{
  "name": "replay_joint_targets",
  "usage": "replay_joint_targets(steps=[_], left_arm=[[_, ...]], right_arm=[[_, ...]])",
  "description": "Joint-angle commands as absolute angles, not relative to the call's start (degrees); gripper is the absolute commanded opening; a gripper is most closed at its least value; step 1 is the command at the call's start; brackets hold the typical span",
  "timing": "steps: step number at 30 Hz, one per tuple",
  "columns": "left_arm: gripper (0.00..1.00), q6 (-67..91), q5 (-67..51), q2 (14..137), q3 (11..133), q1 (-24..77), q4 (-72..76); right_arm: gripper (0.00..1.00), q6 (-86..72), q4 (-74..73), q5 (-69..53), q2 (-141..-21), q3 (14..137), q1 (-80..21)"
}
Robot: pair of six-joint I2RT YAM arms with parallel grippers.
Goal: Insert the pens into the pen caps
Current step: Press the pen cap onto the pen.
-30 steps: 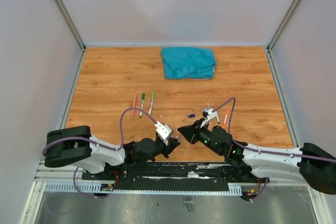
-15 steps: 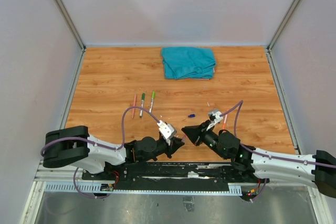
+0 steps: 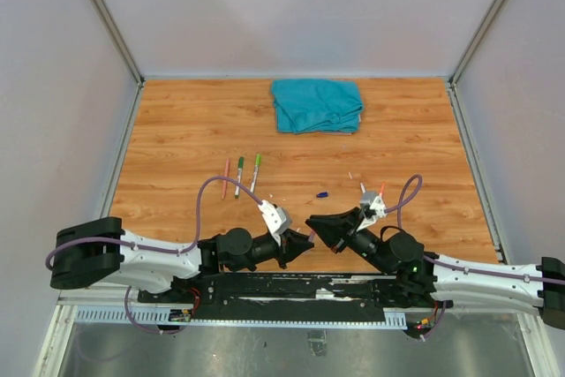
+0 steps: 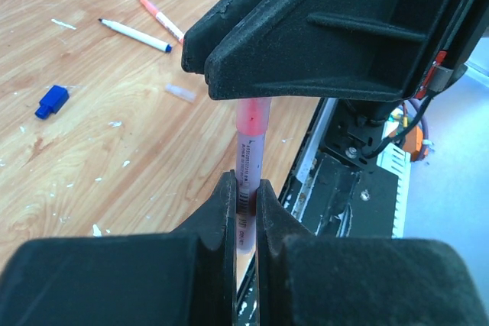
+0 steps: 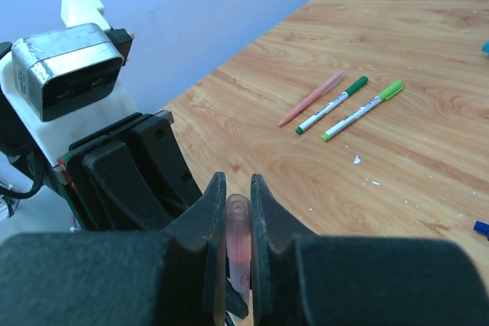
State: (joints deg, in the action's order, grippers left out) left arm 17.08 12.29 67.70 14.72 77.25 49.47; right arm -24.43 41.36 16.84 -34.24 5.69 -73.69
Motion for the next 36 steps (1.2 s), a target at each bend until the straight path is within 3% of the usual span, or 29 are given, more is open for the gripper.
replay_joint_targets(steps=[1, 13, 19, 25, 30, 36], left_arm=[[0.0, 18.7, 16.5, 61.9, 21.0, 76.3, 71.5], [0.01, 16.2, 15.7, 58.7, 19.1, 76.3, 65.1], [0.01, 14.9, 13.5, 58.0, 17.9, 76.3, 58.7], [0.0, 15.5, 13.2, 58.1, 16.0, 76.3, 56.1], [0.01, 17.0, 14.1, 58.7, 14.6, 76.3, 56.3], [0.0, 18.1, 15.1, 59.0, 13.8, 76.3, 56.5]], right_arm=[[0.01, -23.4, 27.3, 8.2, -36.1, 0.8, -78.3], [0.02, -22.5, 16.4, 12.6, -30.9, 8.7, -78.7], [0.19, -18.8, 12.8, 17.7, -28.1, 15.9, -78.7], [0.46, -12.8, 11.2, 21.8, -28.1, 23.5, -78.7], [0.52, -9.9, 11.3, 20.5, -25.8, 24.9, -78.7], [0.52, -13.0, 5.5, 25.1, -26.0, 27.2, -78.6]])
